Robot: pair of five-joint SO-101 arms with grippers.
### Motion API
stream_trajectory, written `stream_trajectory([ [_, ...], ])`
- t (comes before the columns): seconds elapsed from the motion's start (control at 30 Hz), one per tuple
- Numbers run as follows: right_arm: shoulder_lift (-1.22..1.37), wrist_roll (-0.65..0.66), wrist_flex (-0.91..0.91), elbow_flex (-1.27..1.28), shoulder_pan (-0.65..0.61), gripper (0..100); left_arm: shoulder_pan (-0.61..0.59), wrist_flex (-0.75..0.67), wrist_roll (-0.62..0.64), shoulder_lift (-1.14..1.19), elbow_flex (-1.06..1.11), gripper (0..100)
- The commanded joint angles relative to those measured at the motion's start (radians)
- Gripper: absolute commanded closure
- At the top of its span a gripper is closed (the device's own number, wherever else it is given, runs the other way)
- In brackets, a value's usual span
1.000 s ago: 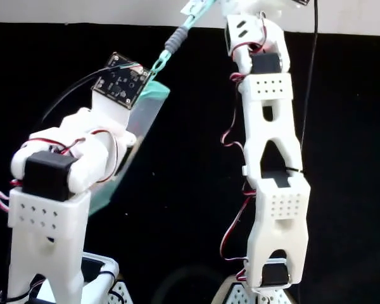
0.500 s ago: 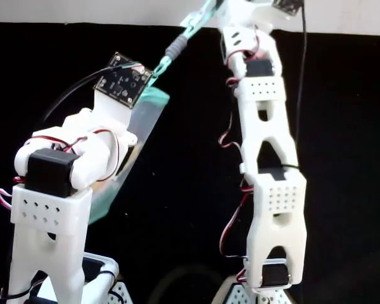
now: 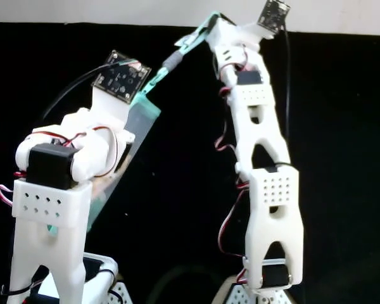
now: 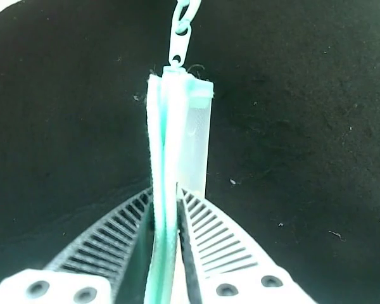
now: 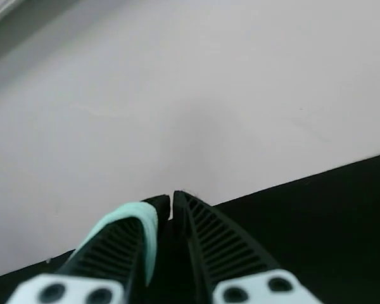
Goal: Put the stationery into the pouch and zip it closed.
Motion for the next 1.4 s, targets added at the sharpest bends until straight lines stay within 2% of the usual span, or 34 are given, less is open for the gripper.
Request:
stream_trajectory([
  [0.0,-0.074,-0.025,0.073,-0.087,0.263,99.3,-0.073,0.078,-0.002,-0.027,-0.007,99],
  [0.3,-0.291,-0.025,0.456,-0.446,0.157,99.3,-0.073,0.069,0.000,-0.027,-0.015,99],
  [0.63,-0.476,-0.002,0.891,-0.616,-0.042,99.3,-0.041,0.009,0.029,-0.028,-0.116,99],
  [0.77,-0.549,0.101,0.957,-0.615,-0.160,99.3,0.027,0.008,0.052,-0.025,-0.166,99],
  [0.9,-0.631,0.163,0.961,-0.611,-0.236,99.3,0.077,-0.008,0.126,-0.022,-0.205,99],
  [1.17,-0.719,0.192,1.063,-0.610,-0.295,99.3,0.226,-0.167,0.146,-0.013,-0.163,99],
  [1.37,-0.720,0.192,1.110,-0.610,-0.295,99.3,0.249,-0.310,0.147,0.077,-0.136,99],
])
